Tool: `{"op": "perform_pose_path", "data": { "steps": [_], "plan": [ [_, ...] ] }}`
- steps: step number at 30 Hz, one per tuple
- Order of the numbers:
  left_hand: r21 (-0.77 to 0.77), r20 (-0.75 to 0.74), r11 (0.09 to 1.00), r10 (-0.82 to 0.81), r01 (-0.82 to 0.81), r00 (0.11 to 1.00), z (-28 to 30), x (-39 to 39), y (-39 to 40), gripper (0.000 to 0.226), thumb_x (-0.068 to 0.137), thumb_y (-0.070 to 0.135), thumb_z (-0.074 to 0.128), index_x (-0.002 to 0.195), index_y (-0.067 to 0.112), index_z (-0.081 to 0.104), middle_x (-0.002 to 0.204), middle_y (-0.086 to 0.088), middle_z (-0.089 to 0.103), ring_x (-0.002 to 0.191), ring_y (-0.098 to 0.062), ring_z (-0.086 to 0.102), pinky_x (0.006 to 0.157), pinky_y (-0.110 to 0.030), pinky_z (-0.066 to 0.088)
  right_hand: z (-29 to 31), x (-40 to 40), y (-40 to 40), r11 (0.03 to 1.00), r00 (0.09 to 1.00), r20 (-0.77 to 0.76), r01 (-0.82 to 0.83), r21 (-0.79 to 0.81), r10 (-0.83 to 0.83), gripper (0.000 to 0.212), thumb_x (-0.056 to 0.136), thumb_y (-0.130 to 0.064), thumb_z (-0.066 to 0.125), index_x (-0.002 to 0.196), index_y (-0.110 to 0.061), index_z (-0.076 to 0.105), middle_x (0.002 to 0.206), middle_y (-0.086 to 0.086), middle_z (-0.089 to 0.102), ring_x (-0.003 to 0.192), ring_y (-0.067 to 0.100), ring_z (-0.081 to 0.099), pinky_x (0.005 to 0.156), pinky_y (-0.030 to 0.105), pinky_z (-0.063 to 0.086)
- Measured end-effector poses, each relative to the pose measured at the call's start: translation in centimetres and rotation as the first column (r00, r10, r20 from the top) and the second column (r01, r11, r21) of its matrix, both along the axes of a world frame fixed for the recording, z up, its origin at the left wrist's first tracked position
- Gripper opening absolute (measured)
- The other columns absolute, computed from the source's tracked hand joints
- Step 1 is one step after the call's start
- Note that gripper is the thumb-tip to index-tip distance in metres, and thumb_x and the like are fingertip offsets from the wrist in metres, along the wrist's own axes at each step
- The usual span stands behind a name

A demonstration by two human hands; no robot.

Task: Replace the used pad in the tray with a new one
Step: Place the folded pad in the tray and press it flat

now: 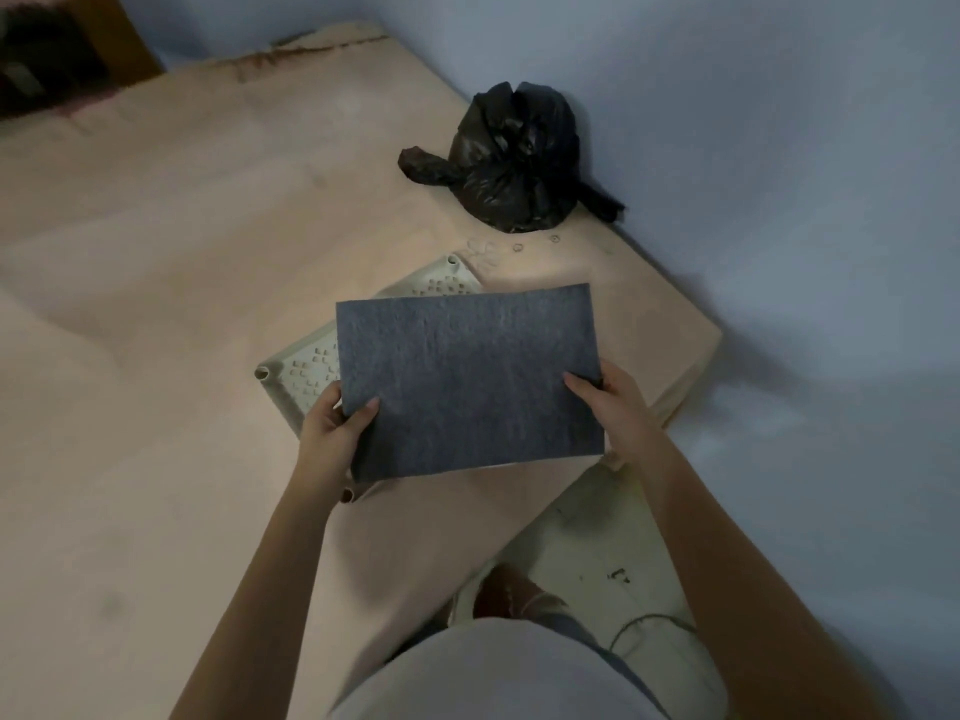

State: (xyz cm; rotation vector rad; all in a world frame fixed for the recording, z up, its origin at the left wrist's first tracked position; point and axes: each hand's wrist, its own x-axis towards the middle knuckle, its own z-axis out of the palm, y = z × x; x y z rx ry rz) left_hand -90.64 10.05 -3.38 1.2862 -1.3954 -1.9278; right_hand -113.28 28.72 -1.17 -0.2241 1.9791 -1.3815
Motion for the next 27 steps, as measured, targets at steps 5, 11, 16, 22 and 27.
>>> {"op": "perform_pose_path", "data": {
  "steps": [5, 11, 16, 22, 27],
  "plan": [
    [0.018, 0.000, 0.994, 0.110, -0.110, 0.994, -0.9, 0.3, -0.6, 0.033, 0.091, 0.007, 0.059, 0.124, 0.011, 0.055, 0.109, -0.004, 0.066, 0.097, -0.017, 0.064, 0.076, -0.028, 0.053, -0.3, -1.8, -3.1, 0.992, 0.991, 0.037, -0.126, -0.007, 0.126, 0.033, 0.093, -0.015, 0.059, 0.124, -0.006, 0.056, 0.118, 0.006, 0.062, 0.106, 0.022, 0.059, 0.079, 0.027, 0.049],
    [-0.001, 0.005, 0.996, 0.086, -0.086, 0.996, -0.6, -0.8, -1.5, 0.025, 0.092, 0.004, 0.057, 0.117, 0.008, 0.056, 0.103, -0.004, 0.067, 0.090, -0.017, 0.066, 0.069, -0.024, 0.056, -1.6, -3.6, -4.3, 0.987, 0.986, 0.040, -0.162, 0.021, 0.161, 0.026, 0.091, -0.019, 0.061, 0.117, -0.015, 0.060, 0.114, 0.000, 0.064, 0.107, 0.021, 0.060, 0.093, 0.041, 0.049],
    [-0.054, 0.102, 0.850, 0.526, -0.524, 0.844, -0.2, -1.3, 1.6, 0.024, 0.091, 0.006, 0.059, 0.116, 0.007, 0.057, 0.106, -0.010, 0.066, 0.097, -0.027, 0.064, 0.084, -0.039, 0.053, -0.7, -8.2, -13.0, 0.824, 0.824, 0.066, -0.565, 0.031, 0.563, 0.032, 0.092, -0.023, 0.061, 0.123, -0.015, 0.057, 0.108, -0.004, 0.063, 0.098, 0.015, 0.059, 0.080, 0.029, 0.049],
    [0.022, 0.142, 0.879, 0.470, -0.477, 0.871, -1.0, -2.7, 1.0, 0.022, 0.091, 0.006, 0.059, 0.113, 0.009, 0.056, 0.103, -0.006, 0.065, 0.095, -0.024, 0.063, 0.076, -0.030, 0.053, -2.1, -8.9, -13.4, 0.815, 0.818, -0.001, -0.573, 0.084, 0.575, 0.034, 0.093, -0.024, 0.060, 0.125, -0.016, 0.055, 0.113, -0.003, 0.059, 0.104, 0.017, 0.055, 0.090, 0.036, 0.046],
    [-0.003, 0.194, 0.859, 0.503, -0.513, 0.842, -1.9, -3.1, 1.1, 0.023, 0.091, 0.003, 0.058, 0.113, 0.008, 0.057, 0.109, -0.010, 0.063, 0.099, -0.027, 0.061, 0.083, -0.035, 0.050, -2.5, -8.9, -14.0, 0.769, 0.770, -0.041, -0.629, 0.113, 0.637, 0.030, 0.094, -0.022, 0.056, 0.124, -0.013, 0.055, 0.111, -0.003, 0.058, 0.103, 0.017, 0.054, 0.086, 0.033, 0.045]
  ]
}}
